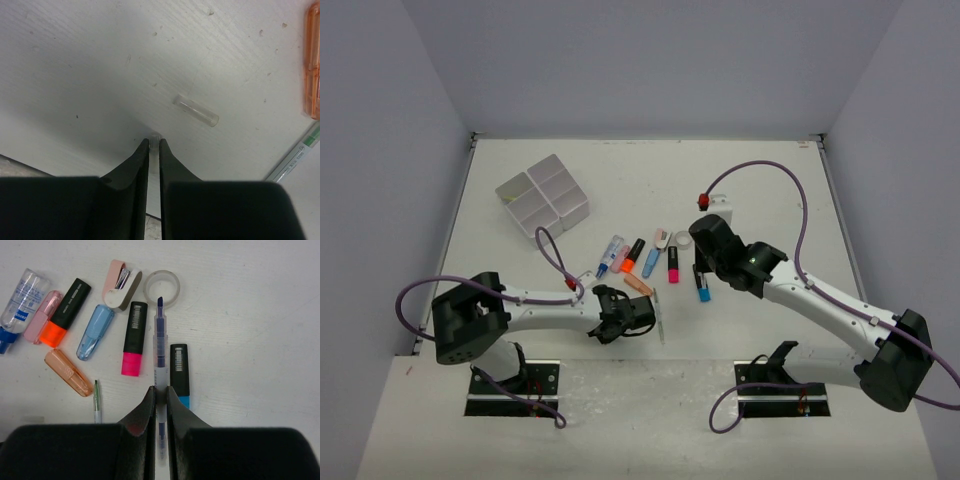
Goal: Sort the stationery into containers
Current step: Pick up the pen cap from the center of the board, then close the pen cap on the pen.
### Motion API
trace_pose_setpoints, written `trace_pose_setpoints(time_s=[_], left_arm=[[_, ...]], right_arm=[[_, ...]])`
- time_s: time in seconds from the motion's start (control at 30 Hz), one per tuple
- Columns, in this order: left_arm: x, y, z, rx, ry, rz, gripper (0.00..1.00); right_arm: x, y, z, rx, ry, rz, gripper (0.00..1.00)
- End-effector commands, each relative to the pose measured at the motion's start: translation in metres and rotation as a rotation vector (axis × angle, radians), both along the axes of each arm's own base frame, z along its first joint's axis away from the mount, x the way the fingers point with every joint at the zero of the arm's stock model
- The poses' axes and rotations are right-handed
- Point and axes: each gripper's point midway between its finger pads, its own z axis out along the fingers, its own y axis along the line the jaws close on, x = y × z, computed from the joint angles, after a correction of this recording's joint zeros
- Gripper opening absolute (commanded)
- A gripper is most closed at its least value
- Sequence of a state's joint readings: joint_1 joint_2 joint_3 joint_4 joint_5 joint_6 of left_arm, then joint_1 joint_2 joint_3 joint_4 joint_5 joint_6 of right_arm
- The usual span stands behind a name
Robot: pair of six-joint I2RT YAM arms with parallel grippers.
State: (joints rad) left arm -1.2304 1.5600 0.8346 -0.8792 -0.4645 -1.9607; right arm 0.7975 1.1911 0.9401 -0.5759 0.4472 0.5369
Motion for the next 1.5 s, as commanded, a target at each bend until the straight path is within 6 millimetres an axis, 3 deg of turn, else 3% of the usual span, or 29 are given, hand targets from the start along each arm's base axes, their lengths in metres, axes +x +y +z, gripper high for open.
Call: trace_pose_setpoints(time_s=[0.0, 0.13, 0.2, 0.27, 0.33, 0.4, 0.47, 0.5, 0.6, 0.73, 0.9, 1.23, 1.47], left_arm=[[-0.001, 0.007, -0.003, -0.013, -0.003, 0.018, 0.02], [0.010, 0.004, 0.017, -0.049, -0.080, -0.039, 0.00], [0.030, 0.003, 0.041, -0.045, -0.202, -0.105, 0.00], [0.051, -0.007, 0.082, -0.090, -0.347, -0.184, 0.00], [0.077, -0.009, 0.131, -0.051, -0.526, -0.288, 0.00], [0.092, -0.009, 0.172, -0.013, -0.658, -0.379, 0.00], [0.102, -0.021, 0.209, -0.013, -0.797, -0.487, 0.00], [0.102, -0.023, 0.232, -0.051, -0.875, -0.526, 0.00], [0.093, -0.035, 0.297, -0.240, -1.118, -0.593, 0.00], [0.072, -0.044, 0.325, -0.346, -1.259, -0.746, 0.00], [0.058, -0.051, 0.336, -0.426, -1.322, -0.811, 0.00], [0.053, -0.055, 0.347, -0.476, -1.354, -0.825, 0.00], [0.054, -0.061, 0.339, -0.479, -1.334, -0.833, 0.00]], right_arm=[[0.002, 0.005, -0.001, 0.019, -0.006, 0.015, 0.00], [-0.003, 0.011, 0.001, 0.067, -0.008, 0.052, 0.00], [-0.010, 0.026, 0.010, 0.154, -0.026, 0.137, 0.00], [-0.022, 0.047, 0.012, 0.266, -0.045, 0.262, 0.00], [-0.043, 0.067, 0.029, 0.416, -0.079, 0.404, 0.00], [-0.065, 0.075, 0.031, 0.548, -0.085, 0.478, 0.00], [-0.078, 0.088, 0.063, 0.721, -0.166, 0.547, 0.00], [-0.089, 0.091, 0.059, 0.772, -0.159, 0.577, 0.00], [-0.102, 0.098, 0.085, 0.926, -0.237, 0.616, 0.00], [-0.114, 0.105, 0.106, 1.006, -0.281, 0.650, 0.00], [-0.132, 0.116, 0.132, 1.055, -0.309, 0.718, 0.00], [-0.140, 0.125, 0.136, 1.040, -0.298, 0.755, 0.00], [-0.142, 0.125, 0.144, 1.026, -0.320, 0.775, 0.00]])
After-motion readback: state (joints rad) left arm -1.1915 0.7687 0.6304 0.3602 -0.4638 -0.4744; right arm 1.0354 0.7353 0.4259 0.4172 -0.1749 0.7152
